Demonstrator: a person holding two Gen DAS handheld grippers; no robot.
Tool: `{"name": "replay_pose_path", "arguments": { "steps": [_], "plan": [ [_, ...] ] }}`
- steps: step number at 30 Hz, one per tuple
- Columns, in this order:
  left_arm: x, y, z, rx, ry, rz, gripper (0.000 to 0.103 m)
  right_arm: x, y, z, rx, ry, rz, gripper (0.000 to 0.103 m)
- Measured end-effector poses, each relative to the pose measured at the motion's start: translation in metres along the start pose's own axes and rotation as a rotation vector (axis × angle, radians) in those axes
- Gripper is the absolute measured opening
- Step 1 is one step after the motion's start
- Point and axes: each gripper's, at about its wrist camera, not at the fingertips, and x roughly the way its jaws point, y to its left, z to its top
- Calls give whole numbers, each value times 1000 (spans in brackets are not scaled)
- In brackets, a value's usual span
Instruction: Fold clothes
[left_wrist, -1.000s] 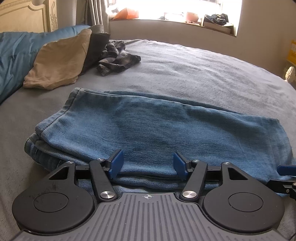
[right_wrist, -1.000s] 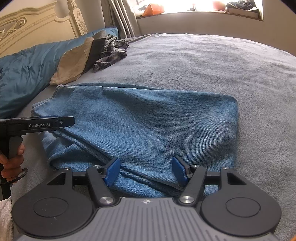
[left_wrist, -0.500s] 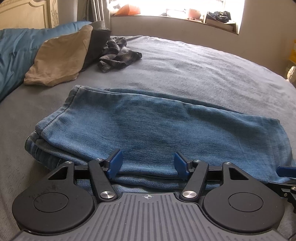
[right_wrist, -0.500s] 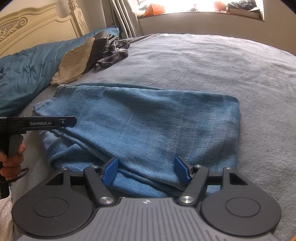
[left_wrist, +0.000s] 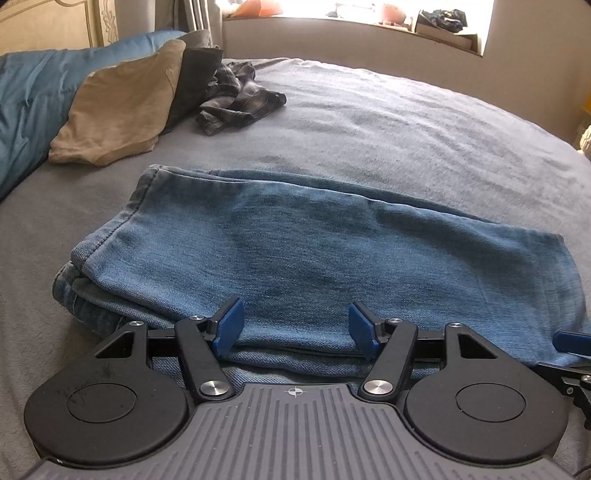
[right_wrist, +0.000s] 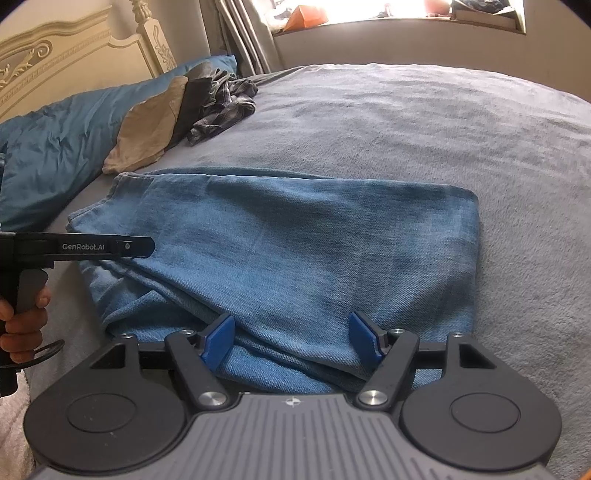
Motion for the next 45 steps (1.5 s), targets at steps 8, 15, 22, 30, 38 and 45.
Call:
{"name": "replay_pose_path", "arguments": {
  "steps": [8, 15, 22, 30, 38, 45],
  "plan": [
    [0, -3, 3, 8, 26, 21, 64, 0, -1, 0, 9, 0, 4, 72],
    [2, -6, 5, 23, 37, 39, 67, -1, -1, 7, 25, 29, 2, 72],
    [2, -7, 7, 30, 48, 53, 70, -6, 0, 27, 49, 35, 12, 72],
    [3, -7, 7, 31, 50, 60, 71, 6, 16, 47, -54, 13, -19, 71],
    [3, -8, 8, 34, 52, 65, 72, 31, 28, 33, -122, 46, -85, 72],
    [4, -7, 8, 32, 50, 63, 73, 23, 26, 25, -85, 63, -69, 73]
  ]
}}
